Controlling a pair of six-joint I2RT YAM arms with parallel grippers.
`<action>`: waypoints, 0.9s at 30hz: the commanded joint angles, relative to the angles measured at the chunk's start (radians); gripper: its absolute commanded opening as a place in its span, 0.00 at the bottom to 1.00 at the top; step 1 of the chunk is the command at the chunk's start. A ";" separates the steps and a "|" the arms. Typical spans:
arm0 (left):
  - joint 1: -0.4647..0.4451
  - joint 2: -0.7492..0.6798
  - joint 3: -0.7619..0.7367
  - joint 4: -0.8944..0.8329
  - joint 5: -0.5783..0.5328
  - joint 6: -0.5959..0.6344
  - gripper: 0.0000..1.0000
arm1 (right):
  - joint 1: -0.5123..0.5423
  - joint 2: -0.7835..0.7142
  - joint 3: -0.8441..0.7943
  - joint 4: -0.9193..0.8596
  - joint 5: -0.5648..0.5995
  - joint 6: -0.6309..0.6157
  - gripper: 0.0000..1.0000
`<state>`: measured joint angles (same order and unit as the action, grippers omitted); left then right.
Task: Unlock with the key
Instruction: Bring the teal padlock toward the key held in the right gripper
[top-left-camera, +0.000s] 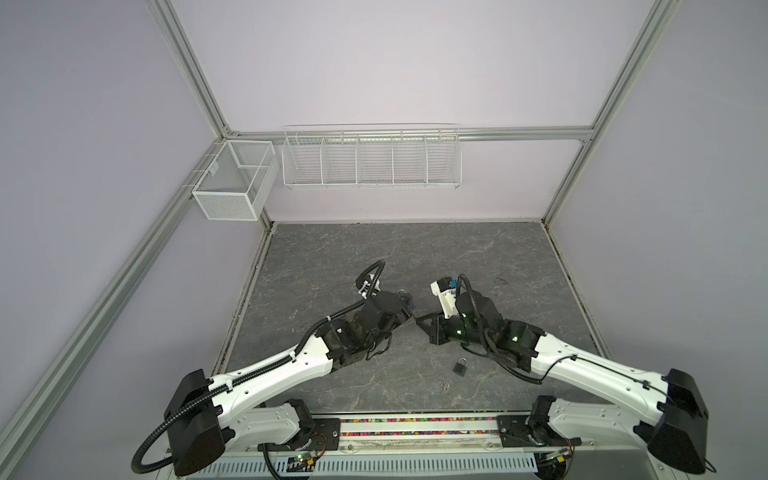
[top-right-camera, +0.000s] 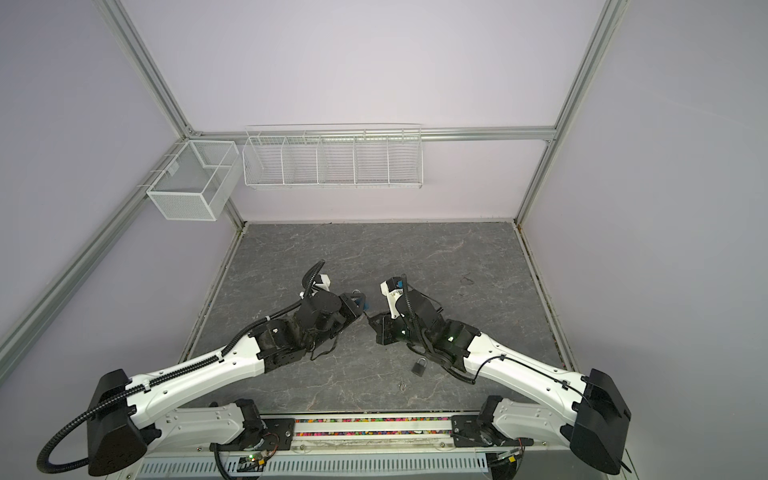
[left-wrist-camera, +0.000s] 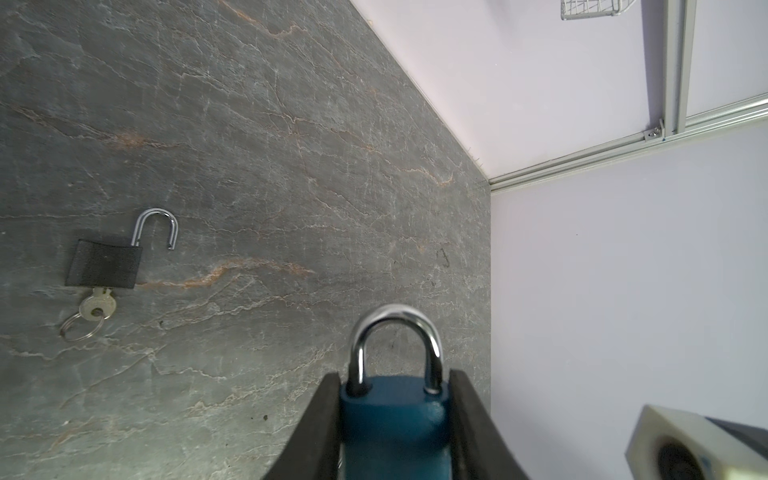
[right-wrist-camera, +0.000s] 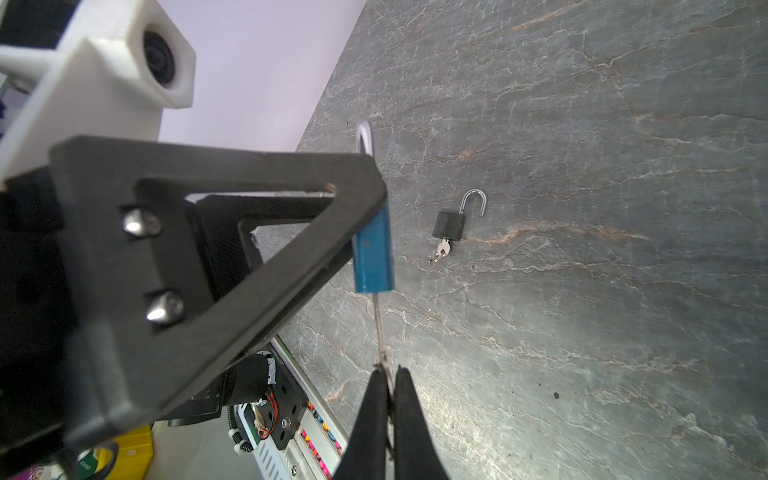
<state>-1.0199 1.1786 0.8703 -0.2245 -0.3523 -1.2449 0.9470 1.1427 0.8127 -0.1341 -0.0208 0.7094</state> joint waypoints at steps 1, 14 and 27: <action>0.004 -0.030 -0.009 0.025 -0.026 -0.017 0.00 | 0.002 0.000 0.005 0.012 0.050 0.030 0.06; 0.003 -0.031 -0.008 0.033 -0.017 -0.032 0.00 | 0.003 0.011 -0.002 0.120 0.005 0.069 0.07; 0.004 -0.041 -0.018 0.018 -0.033 -0.091 0.00 | 0.021 -0.004 -0.015 0.186 0.039 0.083 0.07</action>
<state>-1.0103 1.1557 0.8627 -0.2081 -0.3920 -1.3033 0.9588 1.1610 0.8074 -0.0395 -0.0113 0.7788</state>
